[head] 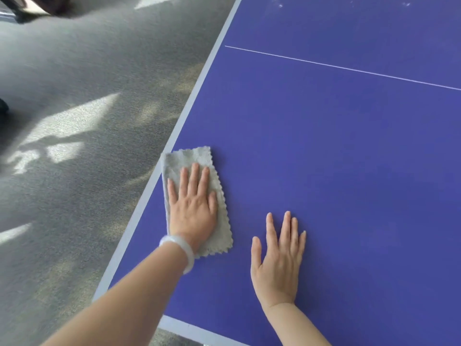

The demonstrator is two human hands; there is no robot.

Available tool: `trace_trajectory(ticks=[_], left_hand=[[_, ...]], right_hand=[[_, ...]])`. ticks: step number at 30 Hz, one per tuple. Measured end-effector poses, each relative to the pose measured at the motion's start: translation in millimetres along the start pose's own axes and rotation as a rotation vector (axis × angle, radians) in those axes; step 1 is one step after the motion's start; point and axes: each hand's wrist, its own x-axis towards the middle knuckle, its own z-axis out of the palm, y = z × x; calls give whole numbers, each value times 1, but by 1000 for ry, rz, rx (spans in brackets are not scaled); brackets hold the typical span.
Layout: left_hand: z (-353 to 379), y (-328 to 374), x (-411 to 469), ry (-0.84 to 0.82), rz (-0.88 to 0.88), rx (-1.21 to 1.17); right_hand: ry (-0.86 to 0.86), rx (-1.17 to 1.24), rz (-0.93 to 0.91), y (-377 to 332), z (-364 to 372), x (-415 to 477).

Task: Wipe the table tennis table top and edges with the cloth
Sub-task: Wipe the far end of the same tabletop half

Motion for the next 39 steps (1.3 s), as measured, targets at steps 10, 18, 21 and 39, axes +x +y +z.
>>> trace_trajectory(ticks=[10,18,21,39], left_hand=[[22,117,-46,-156,591,-26],[9,96,64,-86,161,-37],[1,65,98,-71,-5,-49],[-2,56,126,-103,254,25]], right_hand=[[2,751,199,36,-62,92],[-101,-191,-84,57,-31,223],[-7,-245,-108,58,-21,222],[9,-251,-96,57,-23,221]])
